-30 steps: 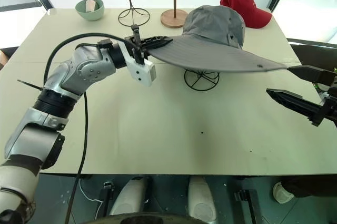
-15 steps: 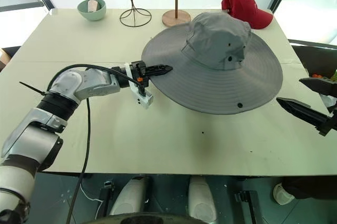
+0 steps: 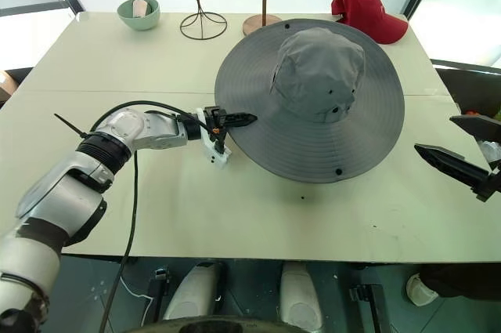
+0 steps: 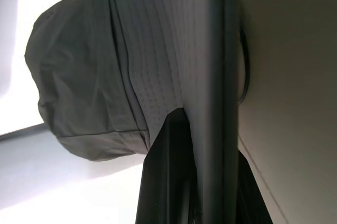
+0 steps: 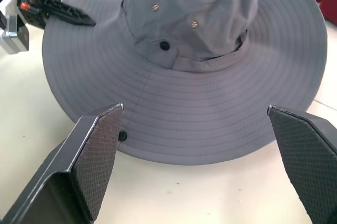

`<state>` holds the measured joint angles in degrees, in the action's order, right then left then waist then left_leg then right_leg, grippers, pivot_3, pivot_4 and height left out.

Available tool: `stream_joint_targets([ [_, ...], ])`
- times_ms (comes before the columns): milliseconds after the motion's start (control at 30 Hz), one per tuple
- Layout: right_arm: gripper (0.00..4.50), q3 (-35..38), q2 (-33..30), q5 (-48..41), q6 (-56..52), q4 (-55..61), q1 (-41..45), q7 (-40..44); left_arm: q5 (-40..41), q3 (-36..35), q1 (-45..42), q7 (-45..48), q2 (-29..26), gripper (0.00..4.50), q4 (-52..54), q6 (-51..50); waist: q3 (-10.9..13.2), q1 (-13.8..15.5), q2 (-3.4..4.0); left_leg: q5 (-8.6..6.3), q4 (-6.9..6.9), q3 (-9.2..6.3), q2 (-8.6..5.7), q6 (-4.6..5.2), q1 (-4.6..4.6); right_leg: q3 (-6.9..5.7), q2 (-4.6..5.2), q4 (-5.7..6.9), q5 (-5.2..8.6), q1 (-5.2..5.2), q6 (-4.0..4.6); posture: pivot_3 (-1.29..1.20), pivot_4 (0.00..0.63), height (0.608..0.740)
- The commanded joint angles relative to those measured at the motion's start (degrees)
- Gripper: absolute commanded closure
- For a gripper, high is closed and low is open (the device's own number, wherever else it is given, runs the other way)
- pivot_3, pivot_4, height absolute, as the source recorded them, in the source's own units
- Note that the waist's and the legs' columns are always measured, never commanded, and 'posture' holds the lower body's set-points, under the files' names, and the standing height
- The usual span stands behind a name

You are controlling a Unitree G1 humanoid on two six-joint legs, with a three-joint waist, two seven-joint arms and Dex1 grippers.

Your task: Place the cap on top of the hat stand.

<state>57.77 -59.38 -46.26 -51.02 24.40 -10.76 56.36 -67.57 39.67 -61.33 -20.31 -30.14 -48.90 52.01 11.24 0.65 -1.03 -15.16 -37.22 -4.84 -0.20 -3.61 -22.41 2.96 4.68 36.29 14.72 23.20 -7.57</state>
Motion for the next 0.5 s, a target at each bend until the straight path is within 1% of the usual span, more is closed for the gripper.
stream_joint_targets([
  [33, 0.0, 0.8, -1.1, 0.0, 1.0, -0.1, 1.4, -0.5, 5.9, -1.9, -1.8, 2.1, 0.9, 4.47, -2.2, 1.6, 0.0, -0.1, 0.0, 0.0, 0.0, 0.0, 0.0, 0.0, 0.0, 0.0, 0.0, 0.0, 0.0, 0.0, 0.0, 0.0, 0.15, 0.74],
  [100, 0.0, 0.4, -1.2, 0.1, 1.1, -0.2, 1.8, -0.5, 8.3, -2.7, -1.9, 3.5, 0.9, 4.47, -2.1, 2.6, 0.0, -0.1, 0.0, 0.0, 0.0, 0.0, 0.0, 0.0, 0.0, 0.0, 0.0, 0.0, 0.0, 0.01, 0.0, 0.0, 0.15, 0.74],
  [133, 0.0, 0.2, -1.2, 0.2, 1.3, -0.3, 1.9, -0.5, 9.2, -3.0, -1.9, 4.0, 0.7, 4.21, -1.6, 3.0, 0.0, 0.0, 0.0, 0.0, 0.0, -0.01, 0.0, 0.0, 0.0, 0.0, 0.0, 0.0, 0.0, 0.01, 0.0, 0.0, 0.15, 0.74],
  [200, 0.0, -0.3, -1.2, 0.4, 1.4, -0.4, 2.2, -0.6, 11.6, -3.6, -1.6, 5.8, 0.4, 3.51, -1.2, 4.1, 0.0, 0.0, 0.0, 0.0, 0.0, 0.0, 0.0, 0.0, 0.0, 0.0, 0.01, 0.0, 0.0, 0.01, 0.0, 0.0, 0.15, 0.74],
  [300, 0.0, -1.0, -1.2, 0.6, 1.6, -0.4, 2.7, -0.6, 14.3, -4.4, -0.6, 8.5, -0.7, 2.05, 0.8, 5.5, 0.0, 0.0, 0.0, 0.0, 0.0, 0.0, 0.0, 0.0, 0.0, 0.0, 0.01, 0.0, 0.0, 0.01, 0.0, 0.0, 0.15, 0.74],
  [400, 0.0, -1.9, -1.3, 0.7, 1.8, -0.6, 3.4, -0.8, 16.6, -5.3, 0.7, 10.9, -2.1, 0.43, 2.8, 6.3, 0.0, -0.1, 0.0, 0.0, 0.0, 0.0, 0.0, 0.0, 0.0, 0.0, 0.01, 0.0, 0.0, 0.01, 0.0, 0.0, 0.15, 0.74],
  [433, 0.0, -2.3, -1.3, 0.7, 1.9, -0.7, 3.7, -0.8, 17.3, -5.6, 1.1, 11.8, -2.6, 0.06, 3.5, 6.4, 0.0, -0.1, 0.01, 0.0, 0.0, 0.0, 0.0, 0.0, 0.0, 0.0, 0.01, 0.0, 0.0, 0.01, 0.0, 0.0, 0.15, 0.74],
  [500, 0.0, -3.0, -1.4, 0.8, 2.1, -1.0, 4.2, -0.9, 19.3, -6.3, 2.3, 14.0, -3.5, 0.06, 5.1, 6.7, 0.0, -0.1, 0.01, 0.0, 0.0, 0.0, 0.0, 0.0, 0.01, 0.0, 0.01, 0.01, 0.0, 0.01, 0.0, 0.0, 0.15, 0.74],
])
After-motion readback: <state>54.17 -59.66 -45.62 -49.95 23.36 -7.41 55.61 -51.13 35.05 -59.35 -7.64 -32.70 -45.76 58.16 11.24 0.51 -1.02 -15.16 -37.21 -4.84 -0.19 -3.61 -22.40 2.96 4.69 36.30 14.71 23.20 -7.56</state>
